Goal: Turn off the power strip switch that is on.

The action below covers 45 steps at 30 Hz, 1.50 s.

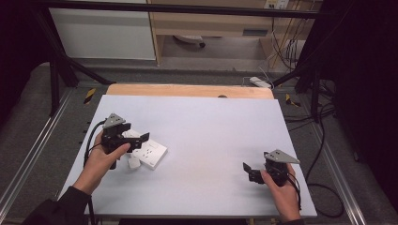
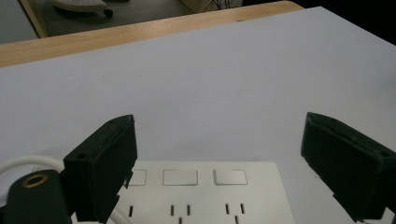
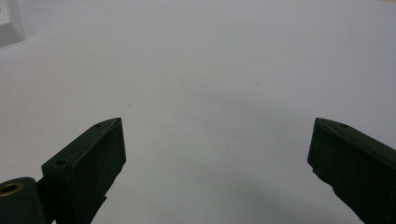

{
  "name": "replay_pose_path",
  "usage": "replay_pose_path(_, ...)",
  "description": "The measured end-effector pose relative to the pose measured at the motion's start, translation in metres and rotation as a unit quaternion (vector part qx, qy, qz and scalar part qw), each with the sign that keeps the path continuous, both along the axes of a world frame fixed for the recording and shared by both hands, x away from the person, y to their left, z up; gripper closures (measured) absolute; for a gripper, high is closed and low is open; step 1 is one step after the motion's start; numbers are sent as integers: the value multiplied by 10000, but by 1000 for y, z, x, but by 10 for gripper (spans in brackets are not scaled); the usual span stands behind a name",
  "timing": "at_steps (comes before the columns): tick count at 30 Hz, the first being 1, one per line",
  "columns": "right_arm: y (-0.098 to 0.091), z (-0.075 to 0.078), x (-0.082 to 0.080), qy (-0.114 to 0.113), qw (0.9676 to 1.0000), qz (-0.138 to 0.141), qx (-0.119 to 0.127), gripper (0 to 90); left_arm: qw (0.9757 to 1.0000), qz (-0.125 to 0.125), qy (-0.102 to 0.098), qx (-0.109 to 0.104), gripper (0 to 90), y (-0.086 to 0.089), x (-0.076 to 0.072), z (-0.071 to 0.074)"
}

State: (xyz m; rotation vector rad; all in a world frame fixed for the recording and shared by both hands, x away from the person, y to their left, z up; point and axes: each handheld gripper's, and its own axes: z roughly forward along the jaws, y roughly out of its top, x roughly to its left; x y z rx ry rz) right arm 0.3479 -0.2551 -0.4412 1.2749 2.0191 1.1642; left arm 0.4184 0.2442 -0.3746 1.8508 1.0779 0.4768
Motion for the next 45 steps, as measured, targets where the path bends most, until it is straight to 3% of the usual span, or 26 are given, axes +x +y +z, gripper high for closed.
replay_pose_path(23,0,0,0,9,10000,3,10,46,9996,46,236,165,306,-3,8,-10)
replay_pose_path(34,-1,0,0,19,10000,6,10,47,9991,12,341,269,440,-6,10,-14)
replay_pose_path(45,-1,1,0,6,10000,4,19,47,9989,-123,294,351,623,-12,11,-17)
